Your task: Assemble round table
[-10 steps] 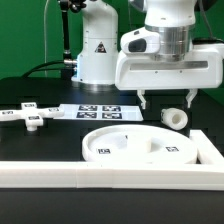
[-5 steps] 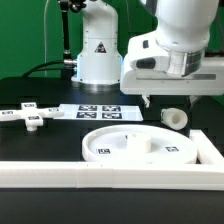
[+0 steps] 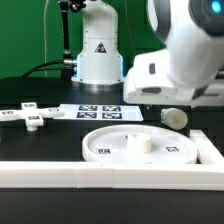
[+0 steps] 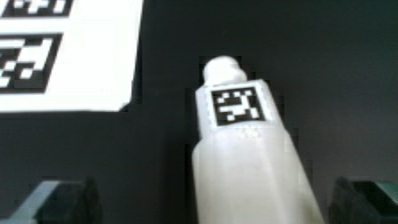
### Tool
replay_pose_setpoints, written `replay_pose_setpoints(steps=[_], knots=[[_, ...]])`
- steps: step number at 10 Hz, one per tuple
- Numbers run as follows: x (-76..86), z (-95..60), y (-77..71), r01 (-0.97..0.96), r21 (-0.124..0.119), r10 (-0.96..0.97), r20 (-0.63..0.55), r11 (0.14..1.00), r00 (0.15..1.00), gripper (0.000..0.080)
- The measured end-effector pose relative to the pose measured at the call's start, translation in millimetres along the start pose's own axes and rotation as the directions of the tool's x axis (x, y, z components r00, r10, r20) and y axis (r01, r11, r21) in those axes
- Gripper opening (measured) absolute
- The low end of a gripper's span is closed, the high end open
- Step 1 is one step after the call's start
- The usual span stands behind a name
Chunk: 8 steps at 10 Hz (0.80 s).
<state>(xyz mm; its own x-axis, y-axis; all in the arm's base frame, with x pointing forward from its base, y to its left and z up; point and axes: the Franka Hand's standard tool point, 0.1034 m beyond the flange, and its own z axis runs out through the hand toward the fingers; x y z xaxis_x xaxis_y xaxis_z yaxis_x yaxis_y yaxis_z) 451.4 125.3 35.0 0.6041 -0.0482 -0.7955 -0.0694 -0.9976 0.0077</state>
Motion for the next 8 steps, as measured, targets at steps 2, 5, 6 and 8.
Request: replay_pose_setpoints(steps=[2, 5, 6, 8], knots=[[9.5, 6.0, -6.4, 0.010, -0.008, -0.010, 0.053, 1.000, 0.999, 0.0649], [16.3, 11.2, -6.9, 0.008, -0.005, -0.008, 0.033, 1.000, 0.999, 0.0649], [17.0, 16.5, -5.9, 0.003, -0.007, -0.003, 0.042, 1.000, 0.999, 0.0649], [19.2, 22.0, -4.1, -0.005, -0.006, 0.005, 0.042, 1.000, 0.999, 0.0649]])
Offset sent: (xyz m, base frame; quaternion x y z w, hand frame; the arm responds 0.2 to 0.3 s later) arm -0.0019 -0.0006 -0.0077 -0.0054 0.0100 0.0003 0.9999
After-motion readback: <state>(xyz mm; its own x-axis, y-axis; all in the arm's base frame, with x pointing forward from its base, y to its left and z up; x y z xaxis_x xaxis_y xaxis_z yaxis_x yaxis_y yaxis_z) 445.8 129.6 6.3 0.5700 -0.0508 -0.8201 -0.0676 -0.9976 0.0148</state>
